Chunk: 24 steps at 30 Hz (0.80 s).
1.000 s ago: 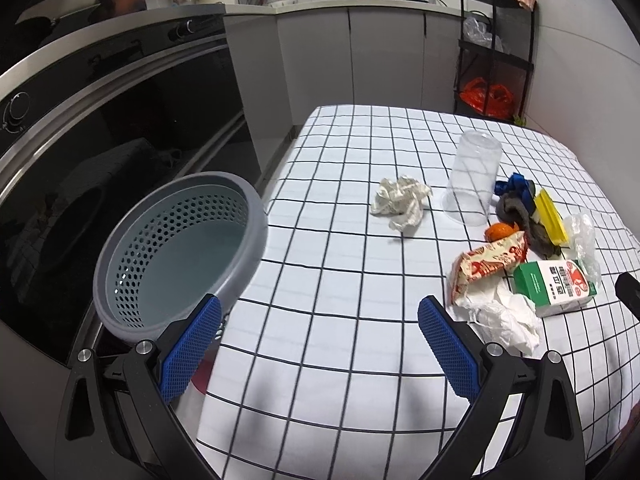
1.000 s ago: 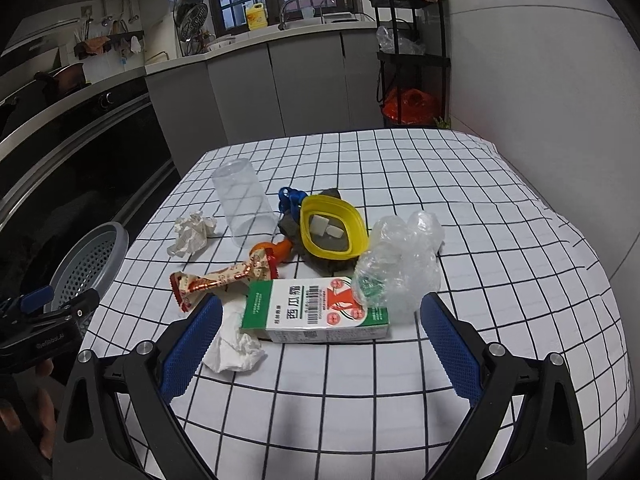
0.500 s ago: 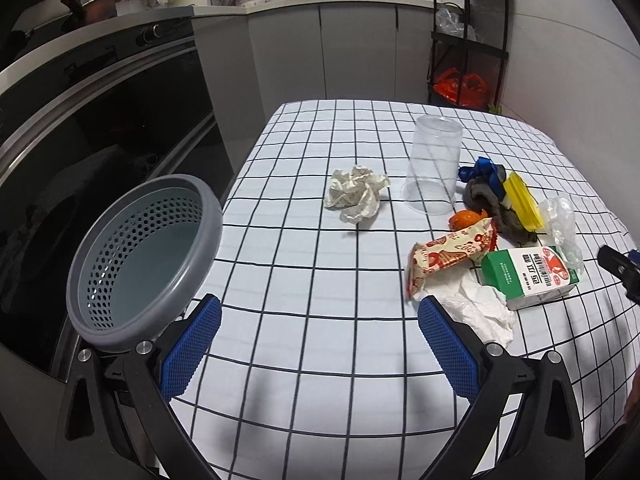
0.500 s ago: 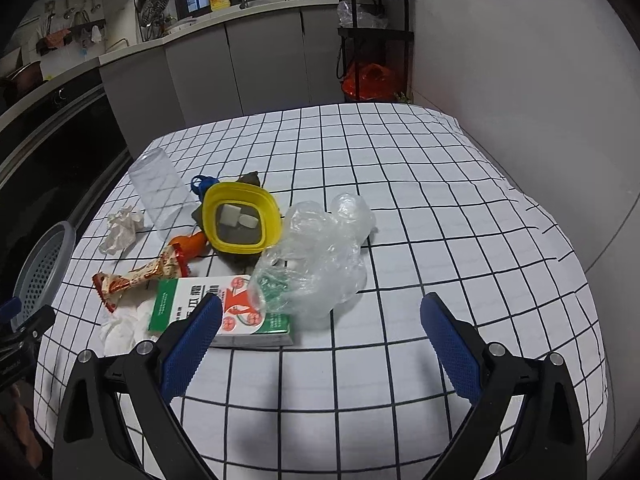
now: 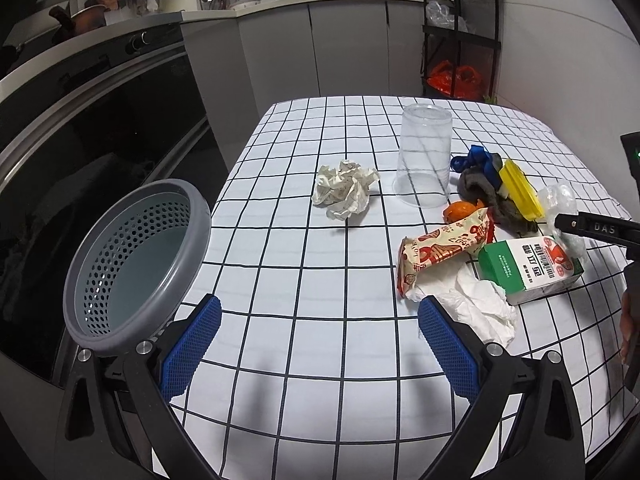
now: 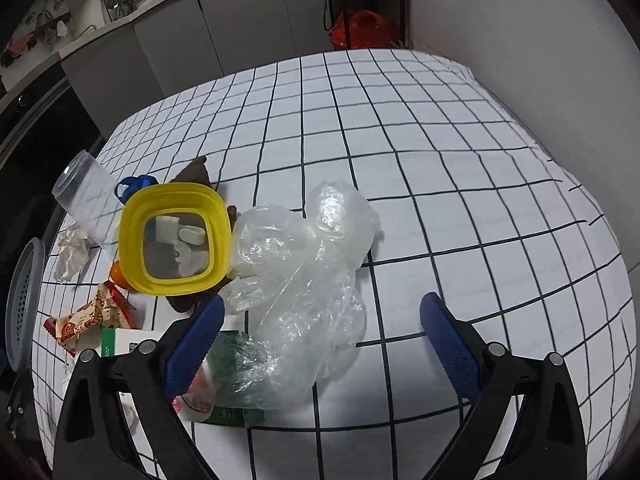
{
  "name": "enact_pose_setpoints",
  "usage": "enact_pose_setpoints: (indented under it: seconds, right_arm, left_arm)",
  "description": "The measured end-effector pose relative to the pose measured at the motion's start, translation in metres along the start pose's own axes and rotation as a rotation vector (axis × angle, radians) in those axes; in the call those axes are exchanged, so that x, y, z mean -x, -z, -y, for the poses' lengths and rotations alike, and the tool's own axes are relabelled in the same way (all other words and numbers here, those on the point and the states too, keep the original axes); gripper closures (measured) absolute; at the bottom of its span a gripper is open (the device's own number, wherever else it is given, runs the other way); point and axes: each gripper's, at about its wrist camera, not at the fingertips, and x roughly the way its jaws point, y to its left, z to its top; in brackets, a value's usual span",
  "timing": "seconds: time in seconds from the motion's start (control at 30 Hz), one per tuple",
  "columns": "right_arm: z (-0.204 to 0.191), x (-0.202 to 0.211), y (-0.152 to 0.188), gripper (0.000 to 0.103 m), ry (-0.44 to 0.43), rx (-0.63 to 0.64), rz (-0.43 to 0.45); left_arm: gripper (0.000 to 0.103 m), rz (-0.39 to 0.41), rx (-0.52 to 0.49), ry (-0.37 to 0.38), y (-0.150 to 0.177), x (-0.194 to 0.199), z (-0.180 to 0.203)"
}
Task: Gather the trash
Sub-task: 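Grasp the clear plastic bag with the right tool while the left tool grasps the white tissue, then carry the plastic bag and tissue with both tools over the grey basket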
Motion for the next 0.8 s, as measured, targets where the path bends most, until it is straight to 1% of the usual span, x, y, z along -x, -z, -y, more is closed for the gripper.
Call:
enact_pose_setpoints:
  seconds: [0.07, 0.1, 0.13, 0.17, 0.2, 0.23, 0.27, 0.3, 0.33, 0.47, 0.63, 0.8]
  right_arm:
    - [-0.001, -0.003, 0.001, 0.009, -0.005, 0.003, 0.000]
    - [-0.001, -0.003, 0.001, 0.012, -0.009, 0.004, 0.003]
    - [-0.002, -0.003, 0.002, 0.023, -0.011, 0.008, 0.004]
    - [-0.004, -0.003, 0.002, 0.031, -0.012, 0.012, 0.000]
    - [-0.005, -0.003, 0.002, 0.045, -0.008, 0.020, -0.007]
    - [-0.008, -0.003, 0.002, 0.051, -0.002, 0.032, -0.003]
    - [-0.010, -0.003, 0.002, 0.056, -0.016, 0.037, -0.005]
    - [-0.011, -0.003, 0.003, 0.068, -0.030, 0.040, -0.008]
    - [-0.012, -0.002, 0.004, 0.078, -0.033, 0.042, -0.009]
    - [-0.017, 0.012, 0.008, 0.090, -0.047, 0.039, 0.015]
    - [-0.012, 0.045, 0.011, 0.091, -0.062, 0.020, 0.088]
    - [-0.005, 0.064, 0.011, 0.091, -0.096, 0.005, 0.115]
  left_arm:
    - [0.006, 0.000, -0.001, 0.006, 0.000, 0.000, 0.001]
    - [0.006, 0.003, 0.000, 0.011, 0.000, 0.000, 0.001]
    - [0.006, 0.005, 0.000, 0.014, 0.000, 0.001, 0.001]
    - [0.006, 0.007, 0.000, 0.017, -0.001, 0.001, 0.001]
    - [0.006, 0.009, -0.001, 0.020, 0.000, 0.002, 0.002]
    - [0.006, 0.010, -0.002, 0.022, 0.000, 0.002, 0.003]
    - [0.006, 0.008, -0.005, 0.026, 0.000, 0.002, 0.004]
    - [0.006, 0.007, -0.007, 0.030, 0.001, 0.002, 0.005]
    - [0.006, 0.007, -0.009, 0.034, 0.001, 0.002, 0.006]
    - [0.006, 0.015, -0.014, 0.066, 0.002, 0.004, 0.011]
    - [0.006, -0.016, -0.021, 0.138, 0.005, 0.004, 0.024]
    - [0.006, -0.049, -0.024, 0.178, 0.004, 0.001, 0.045]
